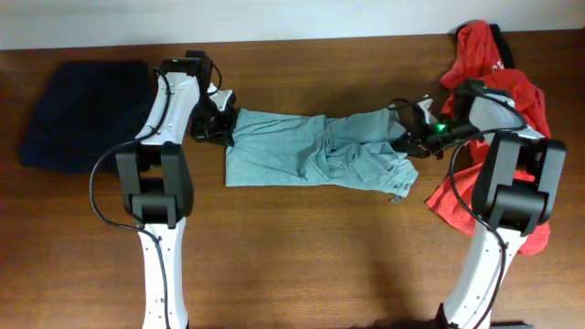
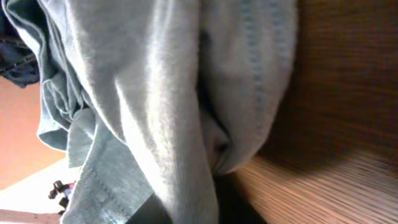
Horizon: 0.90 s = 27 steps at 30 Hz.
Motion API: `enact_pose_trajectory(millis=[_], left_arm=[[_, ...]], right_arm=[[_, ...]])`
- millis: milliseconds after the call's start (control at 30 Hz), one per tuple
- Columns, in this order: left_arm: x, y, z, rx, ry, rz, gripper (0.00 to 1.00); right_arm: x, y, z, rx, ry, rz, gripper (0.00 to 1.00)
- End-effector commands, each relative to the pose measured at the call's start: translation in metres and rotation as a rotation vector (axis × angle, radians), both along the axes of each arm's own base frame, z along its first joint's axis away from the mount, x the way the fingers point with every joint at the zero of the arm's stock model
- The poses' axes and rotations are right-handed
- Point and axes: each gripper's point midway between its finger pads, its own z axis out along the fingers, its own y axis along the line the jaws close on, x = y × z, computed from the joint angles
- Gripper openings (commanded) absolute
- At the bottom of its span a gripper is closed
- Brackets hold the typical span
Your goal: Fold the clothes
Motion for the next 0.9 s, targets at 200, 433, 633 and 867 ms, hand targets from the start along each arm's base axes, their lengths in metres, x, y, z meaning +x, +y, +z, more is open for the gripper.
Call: enact_pose_trajectory(millis=[200, 433, 633, 867], left_arm=[[-0.004, 0.009, -0.027, 0.107, 0.012, -0.045, 0.01], [-0.001, 0.000, -0.027, 0.106, -0.006, -0.062, 0.01], [-0.001, -0.009, -0.027, 0.105, -0.016, -0.080, 0.01], [-0.001, -0.017, -0.027, 0.104, -0.024, -0.096, 0.01]], right_arm=[[0.011, 0.058, 0.099, -0.013, -0.225, 0.126, 0.04], [0.009, 0.120, 0.126, -0.024, -0.293, 0.200, 0.04], [0.009, 0.167, 0.120, -0.090, -0.306, 0.229, 0.04], [0.004, 0.216, 0.120, -0.124, -0.355, 0.271, 0.04]])
